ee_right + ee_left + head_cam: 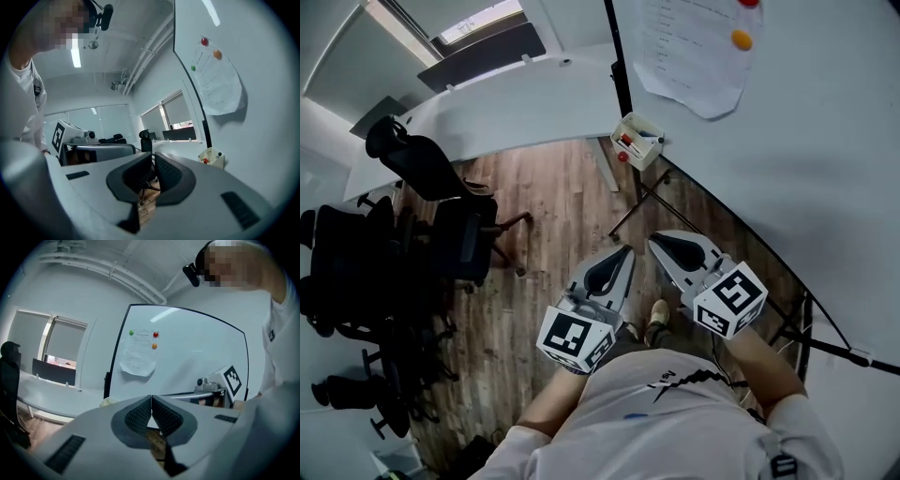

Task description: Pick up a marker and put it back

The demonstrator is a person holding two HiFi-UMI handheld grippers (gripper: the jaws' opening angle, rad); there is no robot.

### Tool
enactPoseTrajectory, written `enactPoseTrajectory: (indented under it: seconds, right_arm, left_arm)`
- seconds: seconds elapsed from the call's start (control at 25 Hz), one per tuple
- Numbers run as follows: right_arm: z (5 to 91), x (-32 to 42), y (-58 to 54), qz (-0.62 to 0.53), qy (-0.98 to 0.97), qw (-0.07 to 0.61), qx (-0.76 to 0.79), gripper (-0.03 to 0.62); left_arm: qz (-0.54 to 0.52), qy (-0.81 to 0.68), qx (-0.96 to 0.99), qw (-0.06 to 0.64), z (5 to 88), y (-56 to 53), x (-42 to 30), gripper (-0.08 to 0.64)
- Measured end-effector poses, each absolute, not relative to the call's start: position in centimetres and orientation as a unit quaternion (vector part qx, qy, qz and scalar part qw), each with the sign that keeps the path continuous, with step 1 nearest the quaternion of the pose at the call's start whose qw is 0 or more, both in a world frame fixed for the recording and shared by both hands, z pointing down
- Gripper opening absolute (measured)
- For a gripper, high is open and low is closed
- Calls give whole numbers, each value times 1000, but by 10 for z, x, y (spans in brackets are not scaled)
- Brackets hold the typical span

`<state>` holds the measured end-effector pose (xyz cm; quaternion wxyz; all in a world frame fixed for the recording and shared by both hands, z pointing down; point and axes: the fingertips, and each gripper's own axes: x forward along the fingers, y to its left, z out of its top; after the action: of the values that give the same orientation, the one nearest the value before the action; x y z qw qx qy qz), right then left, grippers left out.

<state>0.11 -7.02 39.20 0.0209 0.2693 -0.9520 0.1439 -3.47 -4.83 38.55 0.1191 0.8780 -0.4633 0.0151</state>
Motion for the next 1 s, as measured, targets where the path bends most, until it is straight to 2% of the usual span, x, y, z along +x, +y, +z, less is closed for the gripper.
enactPoseTrajectory:
  seconds: [0.2, 0.44, 0.64, 1.0]
  right_arm:
    - [406, 11, -112, 139, -943, 28, 301, 17]
    - [438, 31, -178, 118, -927, 80, 348, 21]
    - [462, 29, -233, 105, -908, 125, 386, 71]
    - [519, 21, -313, 140, -882, 165, 419, 87]
  left_arm:
    - [37, -452, 884, 114, 394, -83, -31, 12]
    - [35, -429, 894, 119, 423, -140, -24, 12]
    - [36, -408, 904, 121, 434, -188, -30, 12]
    - [36, -381, 912, 147, 464, -259, -46, 12]
